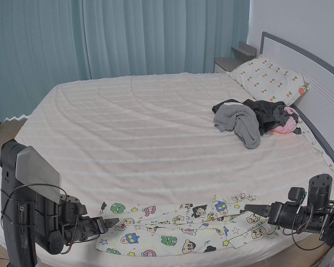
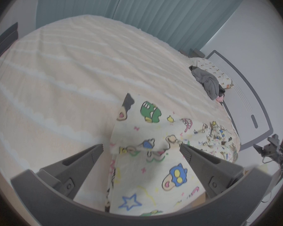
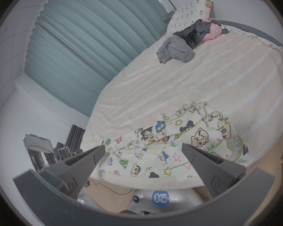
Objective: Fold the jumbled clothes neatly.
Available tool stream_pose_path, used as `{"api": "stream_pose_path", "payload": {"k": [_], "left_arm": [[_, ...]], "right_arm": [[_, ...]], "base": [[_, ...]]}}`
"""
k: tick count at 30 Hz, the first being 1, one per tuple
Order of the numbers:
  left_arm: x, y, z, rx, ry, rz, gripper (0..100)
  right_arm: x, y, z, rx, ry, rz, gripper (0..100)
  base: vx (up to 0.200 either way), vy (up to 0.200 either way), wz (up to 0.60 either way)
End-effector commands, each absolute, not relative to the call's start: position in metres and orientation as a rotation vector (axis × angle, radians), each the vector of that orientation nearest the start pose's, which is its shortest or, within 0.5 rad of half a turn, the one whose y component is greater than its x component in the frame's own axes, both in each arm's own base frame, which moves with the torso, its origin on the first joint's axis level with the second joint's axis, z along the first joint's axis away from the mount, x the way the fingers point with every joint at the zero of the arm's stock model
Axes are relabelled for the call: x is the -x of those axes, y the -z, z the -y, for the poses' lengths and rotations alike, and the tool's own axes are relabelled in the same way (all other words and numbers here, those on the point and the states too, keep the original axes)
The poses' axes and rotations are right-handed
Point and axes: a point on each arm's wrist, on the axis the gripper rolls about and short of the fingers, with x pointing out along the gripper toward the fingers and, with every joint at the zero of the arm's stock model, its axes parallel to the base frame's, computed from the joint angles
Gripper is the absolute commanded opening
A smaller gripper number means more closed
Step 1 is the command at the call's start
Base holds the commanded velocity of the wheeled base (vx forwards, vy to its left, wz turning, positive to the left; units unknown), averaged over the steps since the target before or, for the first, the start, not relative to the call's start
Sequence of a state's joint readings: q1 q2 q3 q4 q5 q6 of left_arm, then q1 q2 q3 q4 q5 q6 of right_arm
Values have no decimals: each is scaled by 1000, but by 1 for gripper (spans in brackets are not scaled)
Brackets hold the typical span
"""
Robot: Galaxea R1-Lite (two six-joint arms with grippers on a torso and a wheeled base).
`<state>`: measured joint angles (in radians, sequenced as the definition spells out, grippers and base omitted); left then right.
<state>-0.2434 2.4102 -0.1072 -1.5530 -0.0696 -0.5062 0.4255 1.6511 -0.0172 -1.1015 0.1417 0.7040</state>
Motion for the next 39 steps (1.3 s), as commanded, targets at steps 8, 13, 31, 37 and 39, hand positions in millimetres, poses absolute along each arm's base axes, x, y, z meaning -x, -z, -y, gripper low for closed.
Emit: {"api": "stream_pose_path", "payload": {"k": [8,13,31,37,39], "left_arm": [[-246,79,73,315,81,-793,100],[-247,79,84,302,121,-790,100],[-238,61,84,289,118,-818,0],[-229,45,77,298,113,-802,0],[-230,42,73,309,102,-792,0]], "right_arm": [[-142,-85,-75,-592,-401,-631,100],[-136,-94,-71,-592,-406,-581,100],[-127,-100,-66,-577,-421,-558,100],[-127,-99,-66,-577,-421,-565,100],[-127,-99,-66,-577,-420,-565,100]], "base": [[0,0,0],[0,0,0],[0,0,0],[0,0,0],[0,0,0]]}}
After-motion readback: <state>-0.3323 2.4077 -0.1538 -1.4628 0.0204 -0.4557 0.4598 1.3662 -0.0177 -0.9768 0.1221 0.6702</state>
